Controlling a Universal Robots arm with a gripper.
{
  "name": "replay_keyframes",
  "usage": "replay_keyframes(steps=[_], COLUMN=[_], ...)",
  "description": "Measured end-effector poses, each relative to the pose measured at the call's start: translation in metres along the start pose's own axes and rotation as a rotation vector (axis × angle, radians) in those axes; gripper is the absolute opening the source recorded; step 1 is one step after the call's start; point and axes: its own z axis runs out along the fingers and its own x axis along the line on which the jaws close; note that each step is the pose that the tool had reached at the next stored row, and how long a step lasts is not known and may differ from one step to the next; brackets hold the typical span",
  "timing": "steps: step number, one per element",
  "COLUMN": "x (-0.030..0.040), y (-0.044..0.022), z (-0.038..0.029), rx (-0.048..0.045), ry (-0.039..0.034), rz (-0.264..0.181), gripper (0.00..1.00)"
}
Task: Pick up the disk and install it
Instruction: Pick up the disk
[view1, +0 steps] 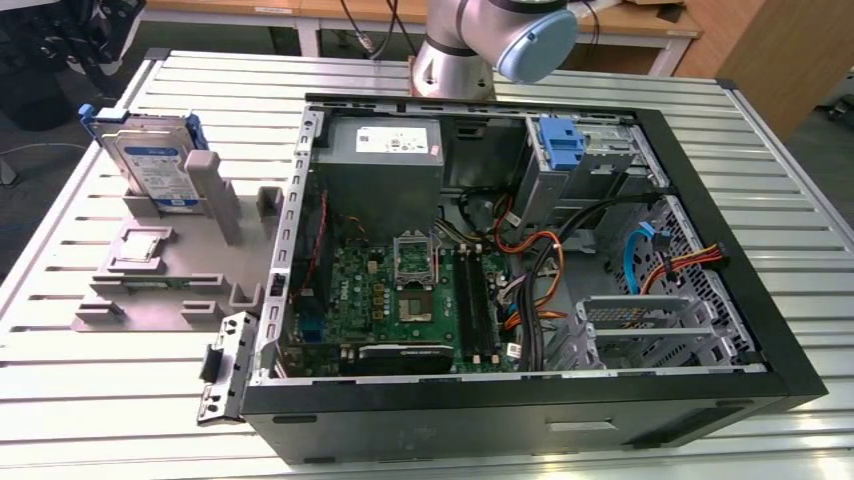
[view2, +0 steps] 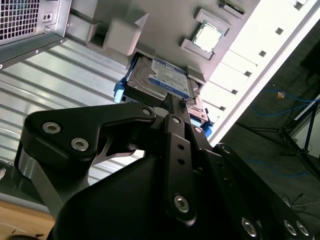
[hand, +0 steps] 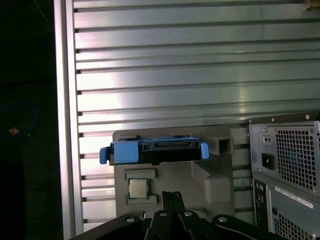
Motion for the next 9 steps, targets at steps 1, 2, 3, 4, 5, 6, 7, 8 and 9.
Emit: replay_keyframes(steps=[1,2,3,4,5,6,7,8,9], x=[0.0000,0.0000,0.0000,0.0000,0.0000,0.0000,0.0000,0.0000,0.0000], y=[0.0000,0.0000,0.0000,0.0000,-0.0001,0.0000,-0.0001,-0.0001,-0.0001], z=[0.0000,0.0000,0.0001,0.0004,0.0006,0.0008,0.0011,0.0013,0.0014], rx=[0.0000,0.0003,0.0005,0.0009,0.0012,0.0017,0.0021,0.0026,0.0031], ry=[-0.0001,-0.0002,-0.0006,-0.0013,-0.0023,-0.0031,-0.0040,-0.0047,-0.0055], rz=[0.002,0.007,0.015,0.031,0.049,0.068,0.086,0.104,0.122], gripper=[0.10,0.10,0.10,0.10,0.10,0.10,0.10,0.10,0.10])
